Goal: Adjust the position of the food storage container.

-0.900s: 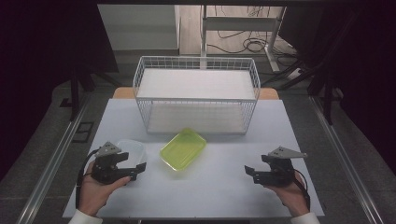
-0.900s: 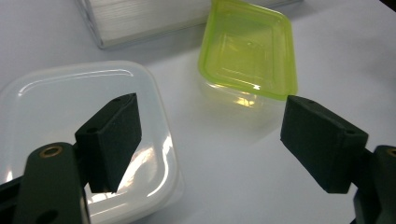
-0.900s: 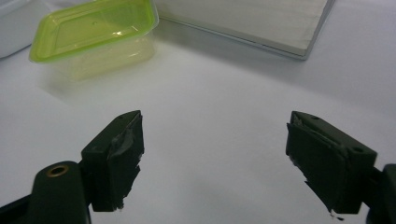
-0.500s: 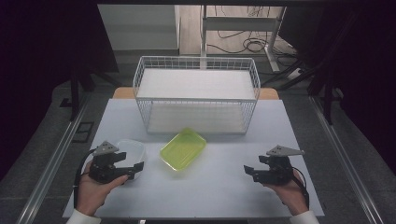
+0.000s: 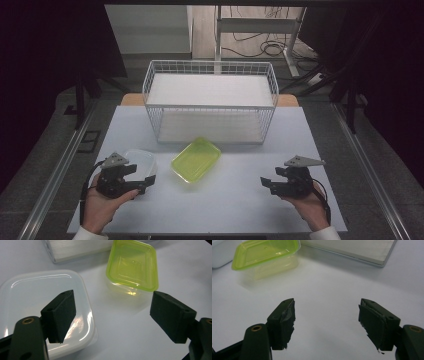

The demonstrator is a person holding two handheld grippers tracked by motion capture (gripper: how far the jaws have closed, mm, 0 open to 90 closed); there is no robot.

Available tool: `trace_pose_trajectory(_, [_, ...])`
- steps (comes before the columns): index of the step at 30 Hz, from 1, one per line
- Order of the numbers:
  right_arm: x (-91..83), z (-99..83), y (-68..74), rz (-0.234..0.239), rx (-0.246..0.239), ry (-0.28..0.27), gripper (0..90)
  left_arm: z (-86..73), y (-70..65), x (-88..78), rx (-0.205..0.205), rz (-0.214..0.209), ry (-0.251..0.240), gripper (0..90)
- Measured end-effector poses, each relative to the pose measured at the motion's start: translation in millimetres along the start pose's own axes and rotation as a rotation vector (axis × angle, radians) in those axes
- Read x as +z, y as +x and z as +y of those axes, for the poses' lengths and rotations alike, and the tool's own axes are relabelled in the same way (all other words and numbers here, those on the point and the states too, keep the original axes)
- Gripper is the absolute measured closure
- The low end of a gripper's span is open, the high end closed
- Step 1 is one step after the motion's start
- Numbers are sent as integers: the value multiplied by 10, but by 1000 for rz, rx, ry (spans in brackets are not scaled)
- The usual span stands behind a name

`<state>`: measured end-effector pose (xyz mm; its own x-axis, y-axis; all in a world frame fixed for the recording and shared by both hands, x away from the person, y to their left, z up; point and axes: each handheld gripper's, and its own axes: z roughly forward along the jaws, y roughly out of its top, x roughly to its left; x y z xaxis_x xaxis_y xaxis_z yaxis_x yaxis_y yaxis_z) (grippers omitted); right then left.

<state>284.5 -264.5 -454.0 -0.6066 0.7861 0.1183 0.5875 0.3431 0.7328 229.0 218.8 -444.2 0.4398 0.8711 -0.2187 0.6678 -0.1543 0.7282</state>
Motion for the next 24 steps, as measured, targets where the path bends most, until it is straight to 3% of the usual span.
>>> trace_pose_trajectory(7, [25, 57, 71, 8, -32, 22, 327, 18, -28, -25, -12, -7, -6, 201])
trace_pose_trajectory(17, [76, 160, 120, 32, -23, 37, 366, 68, -15, 3, -6, -13, -3, 201])
trace_pose_trajectory(24, [245, 341, 189, 61, -50, 64, 435, 86, 19, -5, -12, -11, -6, 201])
